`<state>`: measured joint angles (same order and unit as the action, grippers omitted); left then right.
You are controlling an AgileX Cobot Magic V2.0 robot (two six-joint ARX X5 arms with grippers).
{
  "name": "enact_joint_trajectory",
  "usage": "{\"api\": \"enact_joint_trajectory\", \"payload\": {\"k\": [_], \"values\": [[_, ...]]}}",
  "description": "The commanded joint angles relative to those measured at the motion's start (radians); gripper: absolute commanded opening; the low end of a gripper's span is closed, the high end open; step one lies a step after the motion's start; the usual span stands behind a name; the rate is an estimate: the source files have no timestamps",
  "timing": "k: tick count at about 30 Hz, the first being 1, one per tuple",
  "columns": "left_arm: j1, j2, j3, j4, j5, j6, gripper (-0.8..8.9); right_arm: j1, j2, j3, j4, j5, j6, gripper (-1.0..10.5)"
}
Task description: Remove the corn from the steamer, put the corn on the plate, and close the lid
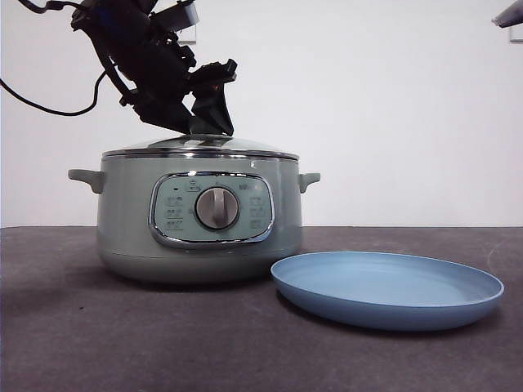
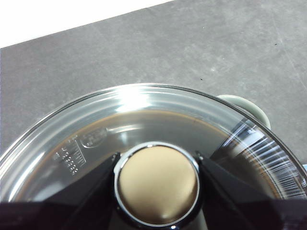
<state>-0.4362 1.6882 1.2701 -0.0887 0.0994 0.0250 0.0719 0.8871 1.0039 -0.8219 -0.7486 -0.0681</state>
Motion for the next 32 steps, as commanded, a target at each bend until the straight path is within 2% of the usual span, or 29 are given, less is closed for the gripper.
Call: {"api": "enact_joint_trajectory", "payload": {"k": [1,13,20,23,28,30,32], "values": [[-0.003,-0.008,-0.005,-0.013,0.013,0.001,-0.09,0.002,0.0,0.003,0.004,0.0,0.0,6.6],[-0.003,-0.143,-0.005,-0.003,0.013,0.001,-0.09,0.002,0.0,0.003,0.004,0.0,0.0,6.6],[-0.003,-0.296,-0.005,-0.043,0.014,0.0,-0.09,0.002,0.003,0.003,0.01,-0.001,0.004,6.6],[-0.003,-0.397,-0.005,-0.103,0.014,-0.003,-0.09,0.013,0.015,0.003,0.068,-0.002,0.055,6.6],[-0.003,-0.586,-0.005,-0.239,0.014,-0.003,-0.09,0.065,0.065,0.004,0.242,0.005,0.201,6.6],[-0.003,-0.656,-0.005,-0.3,0.014,-0.003,-0.09,0.102,0.098,0.011,0.298,0.043,0.245,6.6],[-0.003,-0.726,-0.005,-0.364,0.014,-0.002,-0.09,0.152,0.145,0.03,0.332,0.093,0.259,6.6]]}}
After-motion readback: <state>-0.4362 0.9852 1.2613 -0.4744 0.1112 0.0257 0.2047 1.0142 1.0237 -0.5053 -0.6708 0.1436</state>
